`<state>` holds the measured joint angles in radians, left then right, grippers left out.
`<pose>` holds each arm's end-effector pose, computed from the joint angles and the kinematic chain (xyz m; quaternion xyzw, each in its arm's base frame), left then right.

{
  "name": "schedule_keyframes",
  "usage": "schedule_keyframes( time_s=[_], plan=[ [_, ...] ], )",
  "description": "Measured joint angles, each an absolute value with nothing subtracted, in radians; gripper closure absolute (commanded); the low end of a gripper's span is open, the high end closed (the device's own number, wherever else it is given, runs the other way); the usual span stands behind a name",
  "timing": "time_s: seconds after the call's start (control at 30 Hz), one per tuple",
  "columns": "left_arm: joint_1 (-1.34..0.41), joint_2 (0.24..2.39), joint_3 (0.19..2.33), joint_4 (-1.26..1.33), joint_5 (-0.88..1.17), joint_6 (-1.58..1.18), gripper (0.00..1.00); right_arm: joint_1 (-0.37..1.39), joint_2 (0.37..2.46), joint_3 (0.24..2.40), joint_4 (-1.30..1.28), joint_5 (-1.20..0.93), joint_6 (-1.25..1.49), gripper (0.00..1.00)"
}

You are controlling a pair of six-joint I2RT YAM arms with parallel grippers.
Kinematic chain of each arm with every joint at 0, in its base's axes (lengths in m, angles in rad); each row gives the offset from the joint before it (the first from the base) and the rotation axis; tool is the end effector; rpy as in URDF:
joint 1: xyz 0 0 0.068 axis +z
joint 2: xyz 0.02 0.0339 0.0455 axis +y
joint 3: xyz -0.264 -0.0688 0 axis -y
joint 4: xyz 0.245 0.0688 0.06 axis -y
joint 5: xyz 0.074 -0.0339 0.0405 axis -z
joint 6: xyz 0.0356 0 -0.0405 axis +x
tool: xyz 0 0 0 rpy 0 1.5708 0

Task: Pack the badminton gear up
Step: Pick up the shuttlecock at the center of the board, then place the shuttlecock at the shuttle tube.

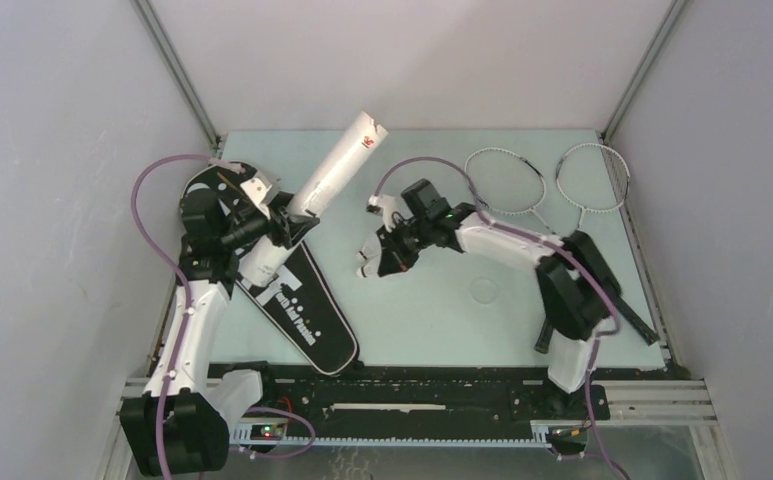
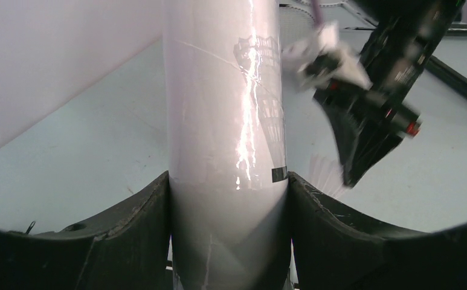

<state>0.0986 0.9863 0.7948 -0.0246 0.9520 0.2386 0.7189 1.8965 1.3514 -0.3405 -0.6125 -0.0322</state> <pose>0.2205 -0.0073 0.3257 0.3349 0.6708 -0.2585 0.6091 0.2953 0.2856 0.2080 -0.4236 0.7983 0.3752 0.2060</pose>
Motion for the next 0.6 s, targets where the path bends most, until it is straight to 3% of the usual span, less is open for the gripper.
schedule_keyframes(
  time_s=[0.3,0.6],
  plan=[
    [0.078,1.003,0.795,-0.101,1.083,0.361,0.62,0.481,1.512,1.251,-0.492,-0.818,-0.275,1.0],
    [-0.034,1.038,0.795,-0.358,1.141,0.669,0.62,0.207,1.25,1.209,-0.638,-0.902,-0.387,1.0]
  ],
)
